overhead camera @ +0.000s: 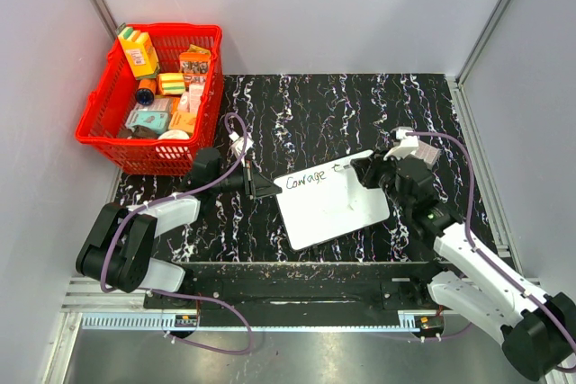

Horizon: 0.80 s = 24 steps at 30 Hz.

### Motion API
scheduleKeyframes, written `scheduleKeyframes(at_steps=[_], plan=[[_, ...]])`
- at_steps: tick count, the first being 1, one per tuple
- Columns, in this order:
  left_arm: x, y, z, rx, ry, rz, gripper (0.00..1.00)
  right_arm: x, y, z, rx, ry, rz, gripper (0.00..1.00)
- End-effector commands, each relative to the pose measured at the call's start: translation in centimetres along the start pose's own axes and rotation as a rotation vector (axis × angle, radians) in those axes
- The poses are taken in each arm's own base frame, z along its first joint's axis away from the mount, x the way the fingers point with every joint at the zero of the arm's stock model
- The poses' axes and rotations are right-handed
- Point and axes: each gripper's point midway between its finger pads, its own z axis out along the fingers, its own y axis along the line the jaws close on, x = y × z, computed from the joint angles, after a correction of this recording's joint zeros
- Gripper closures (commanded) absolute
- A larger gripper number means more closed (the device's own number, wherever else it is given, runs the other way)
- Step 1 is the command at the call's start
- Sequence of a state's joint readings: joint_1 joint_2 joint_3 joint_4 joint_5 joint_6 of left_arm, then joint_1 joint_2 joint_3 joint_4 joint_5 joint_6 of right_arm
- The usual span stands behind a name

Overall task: Write a sentence on the whiteboard
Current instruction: Write on the whiteboard at the whiteboard stand.

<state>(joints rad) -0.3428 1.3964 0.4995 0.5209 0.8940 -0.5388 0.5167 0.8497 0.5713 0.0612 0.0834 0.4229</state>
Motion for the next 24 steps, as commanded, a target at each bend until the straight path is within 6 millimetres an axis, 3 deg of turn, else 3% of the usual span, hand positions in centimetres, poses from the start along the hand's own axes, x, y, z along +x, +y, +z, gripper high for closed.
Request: scheduleKeyframes(at_steps=[1, 11, 24], plan=[[0.4, 2.6, 0.3, -0.085, 0.001, 0.115, 1.0, 0.7, -0.2, -0.6, -0.001, 0.022, 0.004, 1.0], [0.4, 2.6, 0.3, -0.088, 0.0, 0.119, 1.0, 0.0, -0.9, -0.8, 0.034, -0.012, 0.001, 1.0], [0.3, 2.6, 0.3, -0.088, 0.0, 0.119, 1.0, -3.3, 0.1, -1.0, 0.027, -0.115, 0.015, 1.0]])
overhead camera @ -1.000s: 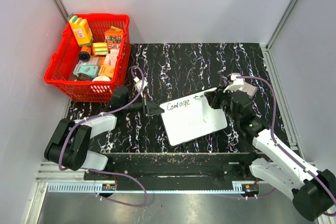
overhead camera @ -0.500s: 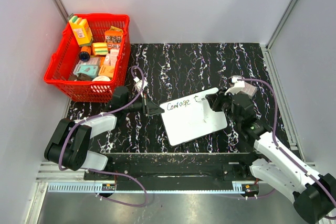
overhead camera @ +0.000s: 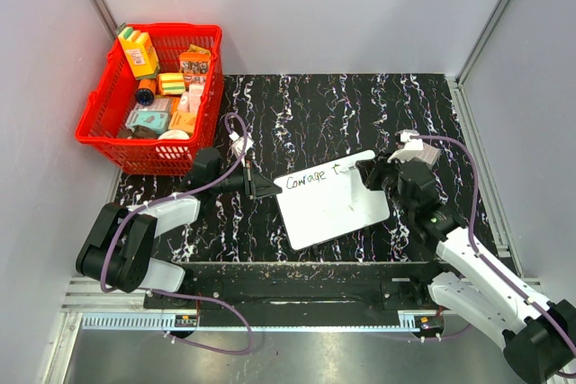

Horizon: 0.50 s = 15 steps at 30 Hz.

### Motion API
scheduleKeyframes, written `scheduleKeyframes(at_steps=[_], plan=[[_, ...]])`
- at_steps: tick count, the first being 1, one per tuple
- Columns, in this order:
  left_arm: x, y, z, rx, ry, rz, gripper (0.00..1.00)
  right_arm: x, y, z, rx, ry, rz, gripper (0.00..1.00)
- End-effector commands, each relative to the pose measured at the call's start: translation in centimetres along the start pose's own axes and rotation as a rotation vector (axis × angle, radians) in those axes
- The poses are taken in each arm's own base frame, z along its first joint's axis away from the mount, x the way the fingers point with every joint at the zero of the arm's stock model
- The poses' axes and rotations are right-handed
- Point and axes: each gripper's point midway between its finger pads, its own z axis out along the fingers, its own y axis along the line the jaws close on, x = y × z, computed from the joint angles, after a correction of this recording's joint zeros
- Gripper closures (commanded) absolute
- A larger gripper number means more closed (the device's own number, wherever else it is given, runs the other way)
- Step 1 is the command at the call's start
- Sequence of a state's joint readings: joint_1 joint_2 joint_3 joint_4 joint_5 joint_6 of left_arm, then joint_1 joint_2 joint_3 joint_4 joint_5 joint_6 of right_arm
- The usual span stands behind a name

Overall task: Write a sentence on the whiteboard
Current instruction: Write on the whiteboard at the whiteboard stand.

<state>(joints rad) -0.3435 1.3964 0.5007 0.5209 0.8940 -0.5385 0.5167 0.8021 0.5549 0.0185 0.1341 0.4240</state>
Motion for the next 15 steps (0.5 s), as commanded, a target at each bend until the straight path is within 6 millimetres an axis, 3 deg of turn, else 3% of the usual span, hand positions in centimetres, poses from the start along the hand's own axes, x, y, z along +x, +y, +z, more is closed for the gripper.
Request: scheduleKeyframes(at_steps=[1, 7, 15], plan=[[0.3, 2.6, 0.2, -0.09, -0.001, 0.118, 1.0, -3.6, 1.2, -0.3, -0.025, -0.11, 0.022, 1.0], [0.4, 2.6, 0.2, -0.089, 0.0, 0.119, 1.0, -4.9, 1.1, -0.5, -0.004, -0.157, 0.025, 1.0], [0.4, 2.6, 0.2, -0.09, -0.001, 0.117, 1.0, -4.4, 0.6, 0.4, 0.02, -0.144, 0.024, 1.0]])
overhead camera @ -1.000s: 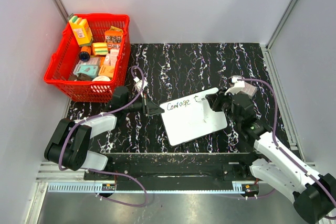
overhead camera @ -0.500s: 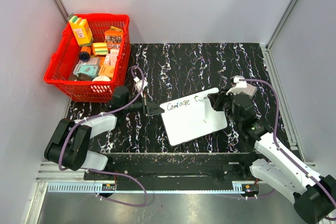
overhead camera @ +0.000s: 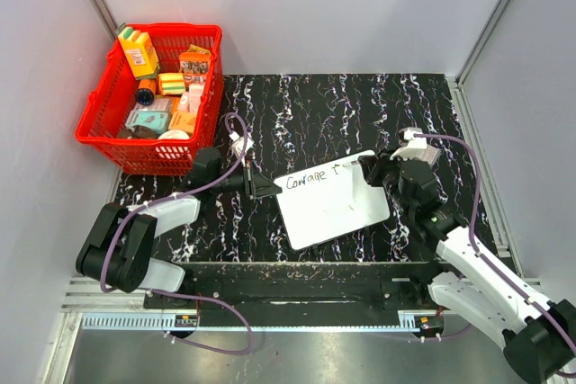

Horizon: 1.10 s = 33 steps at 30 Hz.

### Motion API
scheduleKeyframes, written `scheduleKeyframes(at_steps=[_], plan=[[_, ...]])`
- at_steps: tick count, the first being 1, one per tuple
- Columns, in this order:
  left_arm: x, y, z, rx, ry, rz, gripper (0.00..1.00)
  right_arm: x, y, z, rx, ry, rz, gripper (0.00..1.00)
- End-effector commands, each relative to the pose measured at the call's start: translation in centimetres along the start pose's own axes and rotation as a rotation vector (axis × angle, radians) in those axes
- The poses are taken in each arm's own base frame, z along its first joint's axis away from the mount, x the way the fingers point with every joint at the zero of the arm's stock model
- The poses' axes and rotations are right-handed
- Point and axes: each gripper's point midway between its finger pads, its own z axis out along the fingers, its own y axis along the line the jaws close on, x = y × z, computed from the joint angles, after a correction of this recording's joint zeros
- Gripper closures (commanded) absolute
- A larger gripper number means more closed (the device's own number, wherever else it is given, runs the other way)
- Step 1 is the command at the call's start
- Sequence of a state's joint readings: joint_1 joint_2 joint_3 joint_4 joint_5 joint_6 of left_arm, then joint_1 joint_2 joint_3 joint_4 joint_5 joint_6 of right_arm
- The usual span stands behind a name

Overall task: Write a sentence on the whiteboard
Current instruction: Write on the whiteboard at the whiteboard stand.

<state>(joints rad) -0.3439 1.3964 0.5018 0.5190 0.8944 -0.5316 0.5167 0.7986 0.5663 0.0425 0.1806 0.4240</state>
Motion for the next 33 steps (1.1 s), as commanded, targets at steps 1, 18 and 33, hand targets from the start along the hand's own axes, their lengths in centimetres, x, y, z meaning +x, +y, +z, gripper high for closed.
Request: scheduleKeyframes(at_steps=[1, 18, 33], plan=[[0.4, 2.6, 0.2, -0.089, 0.0, 0.112, 1.0, -2.8, 0.7, 0.5, 0.0, -0.086, 0.018, 1.0], [0.4, 2.6, 0.2, -0.088, 0.0, 0.111, 1.0, -0.6, 1.1, 0.3, -0.039, 0.001, 0.006, 1.0], [0.4, 2.6, 0.3, -0.09, 0.0, 0.11, 1.0, 1.0, 0.1, -0.4, -0.015, 0.043, 0.003, 1.0]])
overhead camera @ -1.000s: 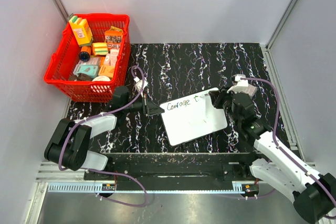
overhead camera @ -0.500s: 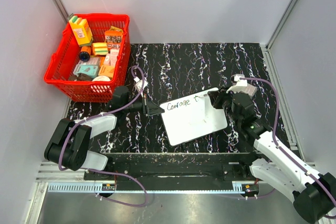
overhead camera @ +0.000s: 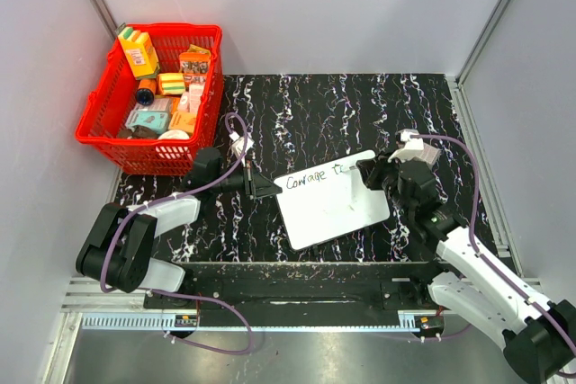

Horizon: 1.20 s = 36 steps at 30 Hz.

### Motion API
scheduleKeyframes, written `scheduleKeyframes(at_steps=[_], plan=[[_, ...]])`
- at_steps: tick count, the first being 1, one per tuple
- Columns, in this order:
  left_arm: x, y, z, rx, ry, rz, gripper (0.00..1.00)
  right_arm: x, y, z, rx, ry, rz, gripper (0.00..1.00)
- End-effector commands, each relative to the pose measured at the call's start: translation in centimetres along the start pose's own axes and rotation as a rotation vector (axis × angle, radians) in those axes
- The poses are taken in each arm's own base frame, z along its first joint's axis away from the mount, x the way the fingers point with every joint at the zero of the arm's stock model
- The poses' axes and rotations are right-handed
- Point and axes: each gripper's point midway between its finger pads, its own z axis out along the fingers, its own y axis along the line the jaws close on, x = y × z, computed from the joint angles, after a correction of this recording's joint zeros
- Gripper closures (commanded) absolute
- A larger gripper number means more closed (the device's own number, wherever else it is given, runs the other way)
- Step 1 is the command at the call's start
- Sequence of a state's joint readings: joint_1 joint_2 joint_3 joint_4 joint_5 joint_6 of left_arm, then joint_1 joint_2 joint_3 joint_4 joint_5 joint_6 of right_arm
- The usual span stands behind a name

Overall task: Write a sentence on the whiteboard
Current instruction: Write on the whiteboard at the whiteboard stand.

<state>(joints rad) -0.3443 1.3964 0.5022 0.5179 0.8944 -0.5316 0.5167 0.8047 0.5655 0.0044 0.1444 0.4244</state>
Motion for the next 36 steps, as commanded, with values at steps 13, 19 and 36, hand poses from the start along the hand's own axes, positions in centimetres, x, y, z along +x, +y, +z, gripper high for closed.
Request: scheduleKeyframes(at_steps=[13, 19, 36], plan=[[0.4, 2.6, 0.3, -0.088, 0.0, 0.112, 1.0, -1.4, -1.2, -0.2, 0.07, -0.069, 0.01, 1.0], [0.5, 2.6, 0.3, -0.088, 0.002, 0.108, 1.0, -1.8, -0.8, 0.4, 0.06, -0.08, 0.017, 1.0], [0.5, 2.6, 0.3, -0.086, 0.003, 0.109, 1.0, -3.4, 1.3, 0.4, -0.025, -0.106, 0.042, 1.0]])
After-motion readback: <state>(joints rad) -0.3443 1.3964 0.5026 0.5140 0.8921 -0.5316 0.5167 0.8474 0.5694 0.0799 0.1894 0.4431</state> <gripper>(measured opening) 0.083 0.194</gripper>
